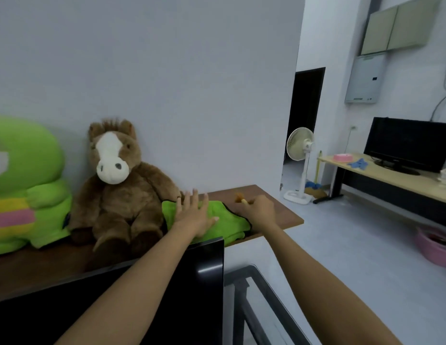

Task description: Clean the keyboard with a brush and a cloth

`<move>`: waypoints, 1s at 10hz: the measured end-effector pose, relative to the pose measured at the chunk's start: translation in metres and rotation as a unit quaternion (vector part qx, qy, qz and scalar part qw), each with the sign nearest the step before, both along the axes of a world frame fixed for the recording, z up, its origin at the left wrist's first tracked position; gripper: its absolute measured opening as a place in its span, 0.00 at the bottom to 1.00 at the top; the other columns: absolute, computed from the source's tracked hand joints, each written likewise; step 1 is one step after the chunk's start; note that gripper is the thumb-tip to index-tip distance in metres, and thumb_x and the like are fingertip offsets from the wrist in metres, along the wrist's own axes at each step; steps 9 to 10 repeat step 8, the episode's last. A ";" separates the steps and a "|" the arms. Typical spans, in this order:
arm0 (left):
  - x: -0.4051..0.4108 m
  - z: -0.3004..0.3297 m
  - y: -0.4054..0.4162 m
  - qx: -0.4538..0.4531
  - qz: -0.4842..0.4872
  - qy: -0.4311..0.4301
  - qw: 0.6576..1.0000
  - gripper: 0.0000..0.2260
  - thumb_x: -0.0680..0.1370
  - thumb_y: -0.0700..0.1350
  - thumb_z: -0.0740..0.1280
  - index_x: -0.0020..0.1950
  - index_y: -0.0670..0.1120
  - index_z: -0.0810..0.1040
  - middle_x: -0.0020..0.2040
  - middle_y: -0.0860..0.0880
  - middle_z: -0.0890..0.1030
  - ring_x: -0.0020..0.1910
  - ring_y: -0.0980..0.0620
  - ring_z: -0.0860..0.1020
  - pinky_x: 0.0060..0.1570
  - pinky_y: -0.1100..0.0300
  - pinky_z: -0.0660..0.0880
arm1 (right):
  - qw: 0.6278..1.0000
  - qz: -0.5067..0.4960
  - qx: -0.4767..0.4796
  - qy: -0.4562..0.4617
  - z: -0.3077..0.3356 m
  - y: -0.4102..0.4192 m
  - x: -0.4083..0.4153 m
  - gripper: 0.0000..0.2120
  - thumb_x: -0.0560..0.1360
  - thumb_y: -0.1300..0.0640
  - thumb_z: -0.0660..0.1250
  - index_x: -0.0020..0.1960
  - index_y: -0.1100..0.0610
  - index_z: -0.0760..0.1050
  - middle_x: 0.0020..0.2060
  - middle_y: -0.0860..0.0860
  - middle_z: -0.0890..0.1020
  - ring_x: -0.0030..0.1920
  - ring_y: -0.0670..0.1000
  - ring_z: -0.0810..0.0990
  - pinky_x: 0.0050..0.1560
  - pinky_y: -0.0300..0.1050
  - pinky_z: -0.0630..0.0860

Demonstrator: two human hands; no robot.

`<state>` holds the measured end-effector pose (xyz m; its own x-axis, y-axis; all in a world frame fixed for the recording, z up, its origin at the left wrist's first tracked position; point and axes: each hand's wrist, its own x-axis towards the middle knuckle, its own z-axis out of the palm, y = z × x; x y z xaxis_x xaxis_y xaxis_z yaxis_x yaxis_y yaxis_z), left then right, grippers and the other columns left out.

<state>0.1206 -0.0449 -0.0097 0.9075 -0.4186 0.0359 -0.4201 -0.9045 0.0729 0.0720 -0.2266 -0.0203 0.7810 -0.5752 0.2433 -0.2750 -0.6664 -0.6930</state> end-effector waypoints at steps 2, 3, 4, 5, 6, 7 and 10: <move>0.018 -0.023 0.005 0.070 -0.005 0.152 0.986 0.36 0.77 0.69 0.43 0.76 0.51 0.33 0.76 0.45 0.30 0.76 0.43 0.34 0.73 0.42 0.37 | 0.996 -0.046 -0.075 0.030 -0.043 -0.002 0.009 0.15 0.77 0.50 0.62 0.44 0.57 0.83 0.43 0.60 0.81 0.46 0.62 0.78 0.42 0.47 0.70; 0.016 -0.020 0.006 0.076 -0.008 0.152 0.985 0.37 0.76 0.70 0.43 0.76 0.52 0.33 0.76 0.45 0.31 0.76 0.42 0.35 0.73 0.42 0.38 | 0.994 -0.048 -0.094 0.036 -0.042 0.002 0.004 0.15 0.79 0.53 0.60 0.47 0.59 0.83 0.47 0.59 0.78 0.50 0.62 0.75 0.47 0.50 0.71; 0.016 -0.022 0.007 0.070 -0.012 0.155 0.985 0.37 0.76 0.70 0.43 0.77 0.52 0.34 0.76 0.45 0.31 0.76 0.42 0.36 0.73 0.42 0.38 | 0.994 -0.043 -0.096 0.042 -0.042 0.000 0.005 0.14 0.77 0.54 0.61 0.47 0.61 0.82 0.48 0.60 0.76 0.51 0.62 0.75 0.49 0.50 0.71; 0.014 -0.017 0.010 0.063 -0.018 0.157 0.985 0.37 0.76 0.70 0.43 0.77 0.52 0.34 0.77 0.45 0.33 0.76 0.42 0.37 0.73 0.42 0.38 | 0.996 -0.020 -0.063 0.066 -0.039 -0.002 0.005 0.15 0.75 0.49 0.64 0.40 0.61 0.79 0.45 0.60 0.77 0.48 0.60 0.75 0.45 0.48 0.71; 0.012 -0.011 0.015 0.020 -0.018 0.157 0.987 0.35 0.78 0.67 0.46 0.78 0.50 0.38 0.78 0.44 0.36 0.77 0.41 0.40 0.74 0.44 0.41 | 0.994 -0.001 -0.084 0.071 -0.034 -0.011 0.008 0.24 0.77 0.44 0.61 0.28 0.57 0.63 0.35 0.59 0.73 0.41 0.59 0.73 0.39 0.46 0.63; 0.005 0.000 0.026 -0.073 -0.020 0.141 0.987 0.31 0.82 0.60 0.48 0.78 0.47 0.42 0.78 0.40 0.41 0.77 0.39 0.44 0.75 0.47 0.44 | 0.990 0.009 -0.104 0.097 -0.012 -0.002 -0.002 0.24 0.78 0.44 0.60 0.29 0.57 0.64 0.29 0.53 0.70 0.38 0.56 0.72 0.38 0.45 0.65; -0.006 0.020 0.040 -0.138 -0.033 0.106 0.984 0.27 0.83 0.55 0.48 0.78 0.43 0.47 0.78 0.39 0.46 0.77 0.41 0.46 0.75 0.50 0.44 | 0.989 0.018 -0.121 0.082 0.019 0.004 -0.002 0.15 0.76 0.50 0.61 0.38 0.61 0.72 0.38 0.57 0.78 0.41 0.58 0.75 0.39 0.43 0.67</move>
